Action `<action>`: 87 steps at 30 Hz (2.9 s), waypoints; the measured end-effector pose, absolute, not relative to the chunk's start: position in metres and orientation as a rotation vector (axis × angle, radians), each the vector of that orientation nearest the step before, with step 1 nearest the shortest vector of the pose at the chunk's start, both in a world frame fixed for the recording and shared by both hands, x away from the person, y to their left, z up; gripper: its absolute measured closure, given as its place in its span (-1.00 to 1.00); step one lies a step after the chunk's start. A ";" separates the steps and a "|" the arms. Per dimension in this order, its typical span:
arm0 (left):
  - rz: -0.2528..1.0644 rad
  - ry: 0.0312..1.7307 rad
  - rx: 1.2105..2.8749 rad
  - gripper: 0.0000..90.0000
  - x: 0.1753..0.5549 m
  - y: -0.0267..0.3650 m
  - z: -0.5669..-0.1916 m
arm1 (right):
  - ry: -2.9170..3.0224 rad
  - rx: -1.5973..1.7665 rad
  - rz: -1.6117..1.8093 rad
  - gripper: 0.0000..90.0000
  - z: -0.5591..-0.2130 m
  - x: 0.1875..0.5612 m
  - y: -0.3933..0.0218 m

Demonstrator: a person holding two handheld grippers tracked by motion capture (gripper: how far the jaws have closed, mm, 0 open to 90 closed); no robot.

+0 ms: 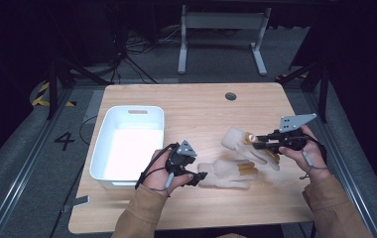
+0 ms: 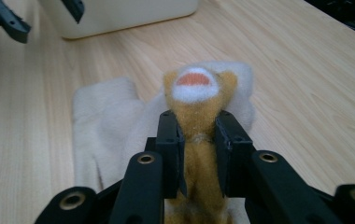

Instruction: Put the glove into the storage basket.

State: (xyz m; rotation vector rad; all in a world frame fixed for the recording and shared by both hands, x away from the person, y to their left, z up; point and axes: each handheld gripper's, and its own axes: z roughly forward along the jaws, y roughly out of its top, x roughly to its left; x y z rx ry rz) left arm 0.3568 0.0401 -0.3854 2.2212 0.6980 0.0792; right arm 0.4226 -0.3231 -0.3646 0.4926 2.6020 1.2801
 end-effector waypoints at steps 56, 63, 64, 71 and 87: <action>0.080 0.740 2.228 -0.27 0.359 0.041 -0.391 | 2.926 -0.007 1.257 0.63 -0.397 0.406 -0.253; 0.076 0.741 2.232 -0.27 0.360 0.040 -0.393 | 2.955 0.015 1.206 0.62 -0.407 0.412 -0.251; 0.072 0.743 2.233 -0.27 0.360 0.039 -0.394 | 2.959 0.020 1.190 0.61 -0.409 0.414 -0.252; 0.065 0.743 2.249 -0.27 0.361 0.036 -0.399 | 2.967 0.037 1.147 0.58 -0.415 0.418 -0.253; 0.100 0.705 2.266 -0.42 0.367 0.024 -0.399 | 2.796 0.217 1.209 0.06 -0.404 0.406 -0.266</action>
